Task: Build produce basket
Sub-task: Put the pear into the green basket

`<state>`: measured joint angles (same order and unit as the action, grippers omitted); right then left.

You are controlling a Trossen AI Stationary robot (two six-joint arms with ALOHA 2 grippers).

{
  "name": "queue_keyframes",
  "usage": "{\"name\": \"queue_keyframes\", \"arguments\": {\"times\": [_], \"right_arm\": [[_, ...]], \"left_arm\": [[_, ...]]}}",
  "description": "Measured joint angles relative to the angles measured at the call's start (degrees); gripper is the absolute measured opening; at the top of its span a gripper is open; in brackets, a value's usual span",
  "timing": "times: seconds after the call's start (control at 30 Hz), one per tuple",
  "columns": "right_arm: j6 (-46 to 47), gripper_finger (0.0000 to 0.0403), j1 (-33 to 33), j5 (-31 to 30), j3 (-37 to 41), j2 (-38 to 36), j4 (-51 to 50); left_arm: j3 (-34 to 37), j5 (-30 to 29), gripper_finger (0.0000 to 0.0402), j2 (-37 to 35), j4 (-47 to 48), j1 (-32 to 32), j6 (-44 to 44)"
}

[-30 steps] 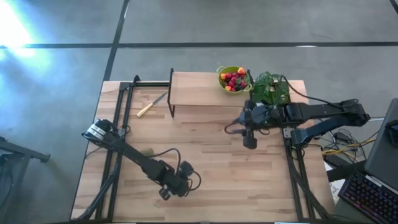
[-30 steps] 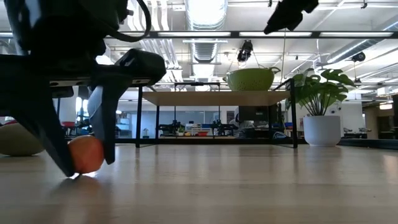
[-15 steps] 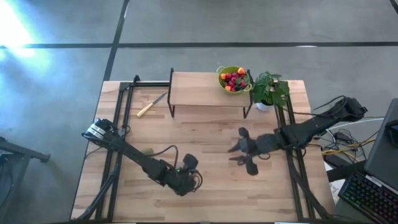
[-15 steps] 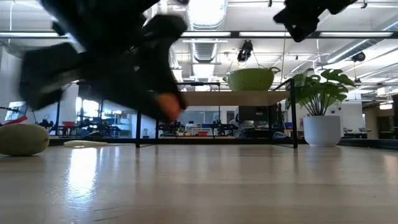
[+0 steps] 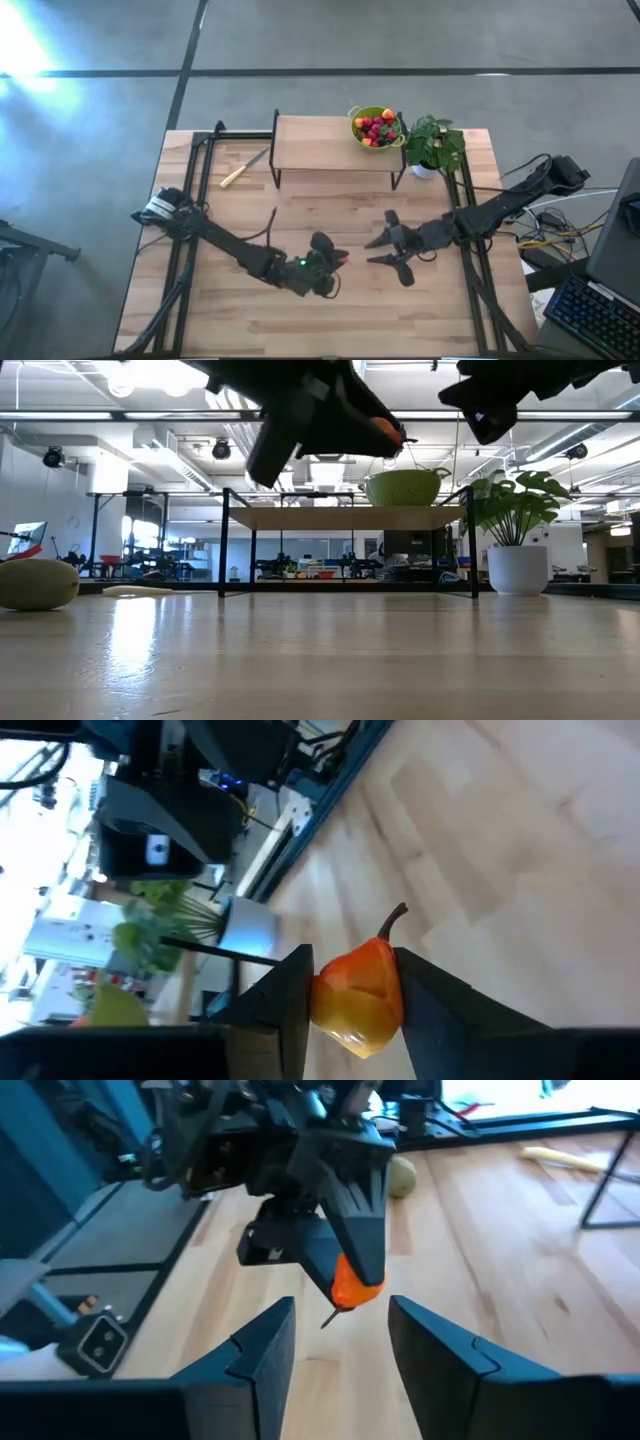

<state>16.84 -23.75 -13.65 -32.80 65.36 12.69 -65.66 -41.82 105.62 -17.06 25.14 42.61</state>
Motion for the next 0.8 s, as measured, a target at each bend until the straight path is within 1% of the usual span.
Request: {"name": "queue_keyframes", "arguments": {"times": [0.1,0.2,0.3,0.4,0.57,0.8], "right_arm": [[1.3,0.0165,0.1,-1.6,0.3,0.0,-0.1],[2.7,0.0169,0.1,-2.4,0.3,0.0,-0.1],[4.4,0.0171,0.1,-5.6,0.3,0.0,-0.1],[5.6,0.0168,0.2,-7.8,0.3,0.0,-0.1],[5.7,0.0155,0.1,-9.4,0.3,0.0,-0.1],[5.5,0.0137,0.2,-13.9,0.3,0.0,-0.1]], "left_arm": [[-1.1,-0.2,0.0130,0.0,-0.6,-1.1,3.4],[-2.0,-0.2,0.0130,0.0,-2.8,-2.3,9.7],[-3.2,-0.1,0.0130,0.0,-4.7,-3.6,16.4],[-4.3,-0.2,0.0130,0.0,-5.9,-4.9,20.8],[-5.7,-0.1,0.0130,0.0,-5.9,-6.4,22.3],[-6.5,-0.1,0.0130,0.0,-6.1,-6.6,24.2]]}}
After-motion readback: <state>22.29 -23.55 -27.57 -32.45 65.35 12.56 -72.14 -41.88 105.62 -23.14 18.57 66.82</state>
